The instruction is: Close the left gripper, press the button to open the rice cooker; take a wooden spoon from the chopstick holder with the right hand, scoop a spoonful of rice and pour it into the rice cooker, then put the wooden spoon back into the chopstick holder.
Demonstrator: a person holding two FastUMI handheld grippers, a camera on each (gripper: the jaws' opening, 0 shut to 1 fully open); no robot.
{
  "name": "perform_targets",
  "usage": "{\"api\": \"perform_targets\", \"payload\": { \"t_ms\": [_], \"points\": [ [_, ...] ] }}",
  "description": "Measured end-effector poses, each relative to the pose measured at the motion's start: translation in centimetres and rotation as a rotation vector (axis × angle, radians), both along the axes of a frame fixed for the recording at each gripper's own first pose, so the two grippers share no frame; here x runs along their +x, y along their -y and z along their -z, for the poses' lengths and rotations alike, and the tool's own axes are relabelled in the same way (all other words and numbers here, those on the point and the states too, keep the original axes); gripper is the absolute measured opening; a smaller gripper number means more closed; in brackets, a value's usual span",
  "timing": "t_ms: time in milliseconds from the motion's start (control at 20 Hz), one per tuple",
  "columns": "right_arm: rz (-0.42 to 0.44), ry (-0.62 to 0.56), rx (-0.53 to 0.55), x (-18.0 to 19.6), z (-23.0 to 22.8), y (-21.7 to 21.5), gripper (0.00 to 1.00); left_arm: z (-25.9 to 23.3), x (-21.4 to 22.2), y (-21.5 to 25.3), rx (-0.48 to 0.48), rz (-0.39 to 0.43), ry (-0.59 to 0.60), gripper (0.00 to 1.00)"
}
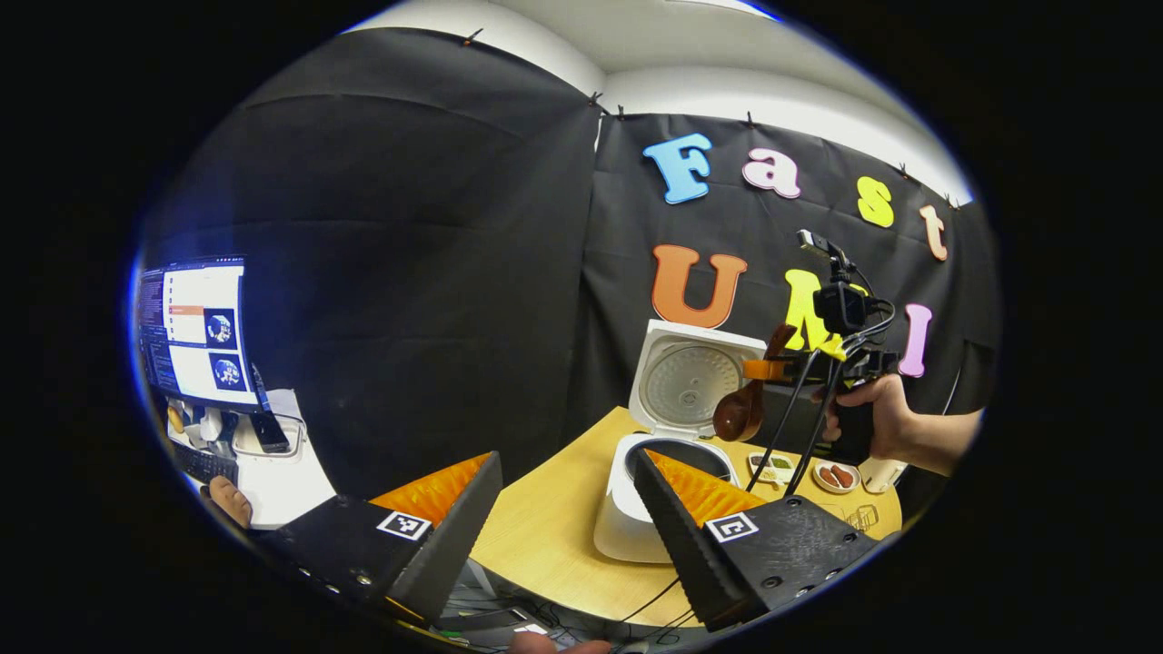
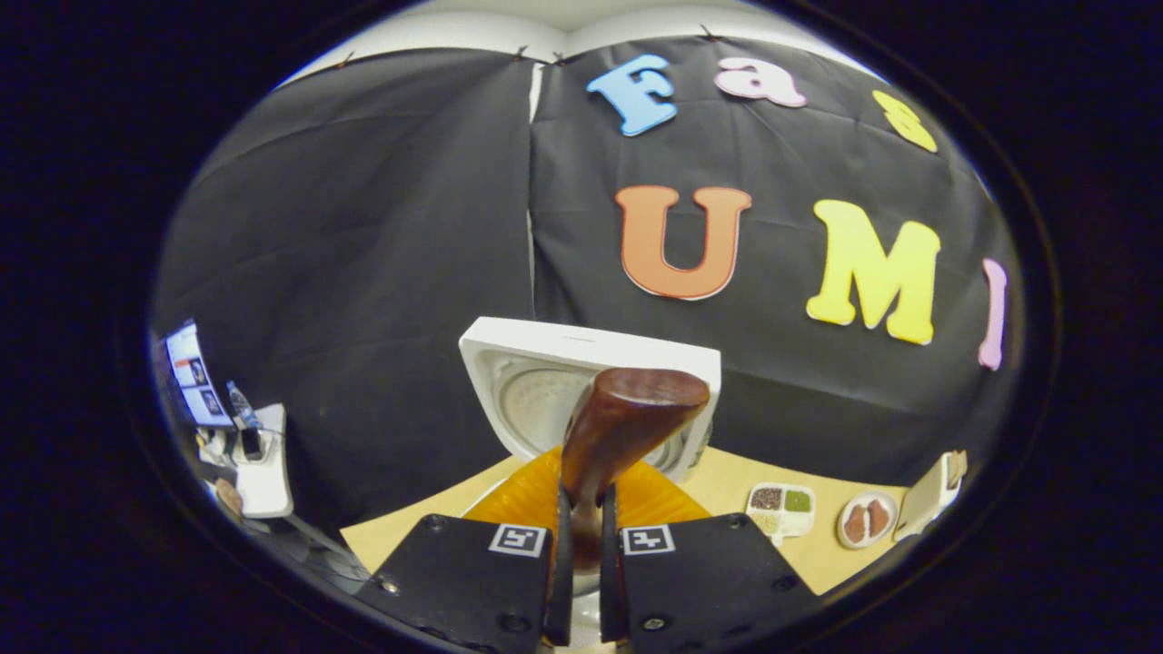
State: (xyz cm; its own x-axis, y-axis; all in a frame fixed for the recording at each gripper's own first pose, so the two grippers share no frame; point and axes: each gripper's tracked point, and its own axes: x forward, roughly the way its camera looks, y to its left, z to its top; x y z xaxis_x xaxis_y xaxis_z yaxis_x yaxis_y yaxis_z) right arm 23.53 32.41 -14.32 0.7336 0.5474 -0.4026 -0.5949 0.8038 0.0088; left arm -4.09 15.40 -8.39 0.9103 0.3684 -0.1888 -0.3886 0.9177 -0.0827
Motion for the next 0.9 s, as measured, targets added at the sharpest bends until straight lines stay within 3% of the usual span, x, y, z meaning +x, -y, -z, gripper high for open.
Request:
{"api": "perform_targets", "payload": {
  "t_ms": [300,550,900],
  "points": [
    [0.089,-0.089,0.187,-1.1,-2.5,6.6,0.17,-1.1,1.8,3.8,0.021,0.093,0.013,0.94],
    [0.252,-0.174,0.377,-1.3,-4.9,16.3,0.17,-1.3,4.7,9.0,0.026,0.239,0.007,0.94],
    [0.515,-0.109,0.398,-2.2,-5.6,33.5,0.17,-1.1,8.5,16.8,0.03,0.43,0.009,0.94]
  ]
}}
